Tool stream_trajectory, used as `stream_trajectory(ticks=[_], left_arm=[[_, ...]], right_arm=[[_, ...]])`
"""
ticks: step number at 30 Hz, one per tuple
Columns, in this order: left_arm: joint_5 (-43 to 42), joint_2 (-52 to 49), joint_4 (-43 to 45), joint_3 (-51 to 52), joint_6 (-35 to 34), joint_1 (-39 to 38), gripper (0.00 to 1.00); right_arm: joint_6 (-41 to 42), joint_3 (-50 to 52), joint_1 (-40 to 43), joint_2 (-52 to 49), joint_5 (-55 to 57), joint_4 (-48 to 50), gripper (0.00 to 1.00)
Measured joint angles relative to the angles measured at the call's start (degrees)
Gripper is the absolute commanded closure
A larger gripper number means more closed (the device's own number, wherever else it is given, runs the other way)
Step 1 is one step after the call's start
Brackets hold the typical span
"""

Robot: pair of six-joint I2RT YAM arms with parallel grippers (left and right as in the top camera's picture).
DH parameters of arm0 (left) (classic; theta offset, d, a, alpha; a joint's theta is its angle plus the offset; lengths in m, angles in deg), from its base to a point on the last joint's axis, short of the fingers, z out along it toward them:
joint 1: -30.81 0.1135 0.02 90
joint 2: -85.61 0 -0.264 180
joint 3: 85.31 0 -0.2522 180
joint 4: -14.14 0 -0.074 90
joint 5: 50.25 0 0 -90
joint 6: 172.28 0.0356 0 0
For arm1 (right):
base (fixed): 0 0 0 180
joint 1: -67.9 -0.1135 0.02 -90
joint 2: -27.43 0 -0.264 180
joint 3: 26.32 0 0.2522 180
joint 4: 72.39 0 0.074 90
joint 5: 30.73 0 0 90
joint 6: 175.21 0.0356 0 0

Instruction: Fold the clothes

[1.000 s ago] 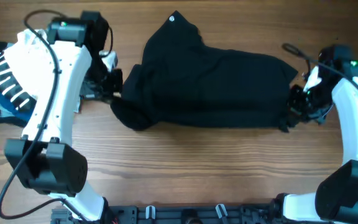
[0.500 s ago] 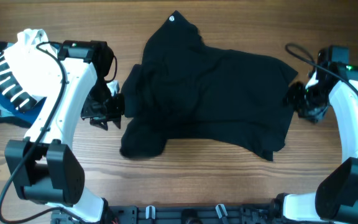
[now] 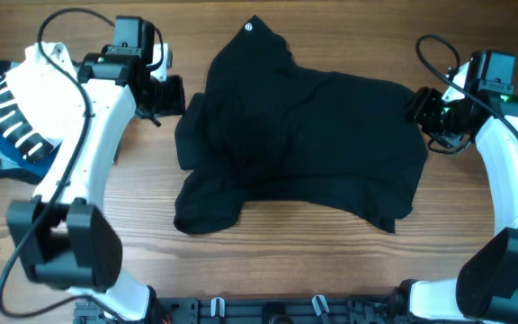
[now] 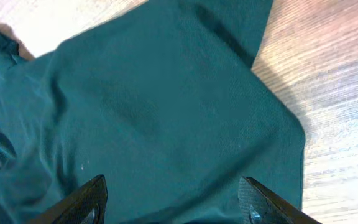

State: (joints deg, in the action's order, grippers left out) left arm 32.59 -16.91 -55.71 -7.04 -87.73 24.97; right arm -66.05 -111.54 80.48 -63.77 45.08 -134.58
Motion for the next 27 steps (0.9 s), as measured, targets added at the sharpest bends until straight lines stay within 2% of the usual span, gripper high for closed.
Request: stream_trajectory(ticks=[4, 9, 11, 13, 14, 18, 21, 27], left_arm=[[-1.79, -6.1, 3.3, 0.24, 1.44, -0.33, 0.4], [-2.38, -13.16, 5.53, 1.25, 2.34, -0.42, 0.51], [-2.4, -14.91, 6.4, 1.29, 2.71, -0.42, 0.62], [-2.43, -15.72, 7.15, 1.29, 3.28, -0.42, 0.93], [-2.47, -15.89, 7.54, 1.29, 3.52, -0.42, 0.96], [-1.97, -16.0, 9.77, 1.29, 5.9, -0.42, 0.96], [1.97, -16.0, 9.9, 1.29, 6.32, -0.17, 0.96], [9.05, -15.98, 9.6, 1.29, 2.78, 5.62, 0.96]], right_arm=[[-0.17, 0.0, 0.0, 0.0, -0.33, -1.31, 0.32], [-0.17, 0.0, 0.0, 0.0, -0.39, -1.68, 0.32], [-0.17, 0.0, 0.0, 0.0, -0.39, -1.68, 0.32], [-0.17, 0.0, 0.0, 0.0, -0.39, -1.66, 0.32], [-0.17, 0.0, 0.0, 0.0, -0.39, -1.6, 0.32], [-0.22, 0.0, 0.0, 0.0, -0.39, 0.68, 0.32], [-0.37, 0.0, 0.0, 0.0, -0.39, 2.43, 0.32], [-2.86, 0.0, 0.0, -0.66, -0.39, 3.96, 0.32]])
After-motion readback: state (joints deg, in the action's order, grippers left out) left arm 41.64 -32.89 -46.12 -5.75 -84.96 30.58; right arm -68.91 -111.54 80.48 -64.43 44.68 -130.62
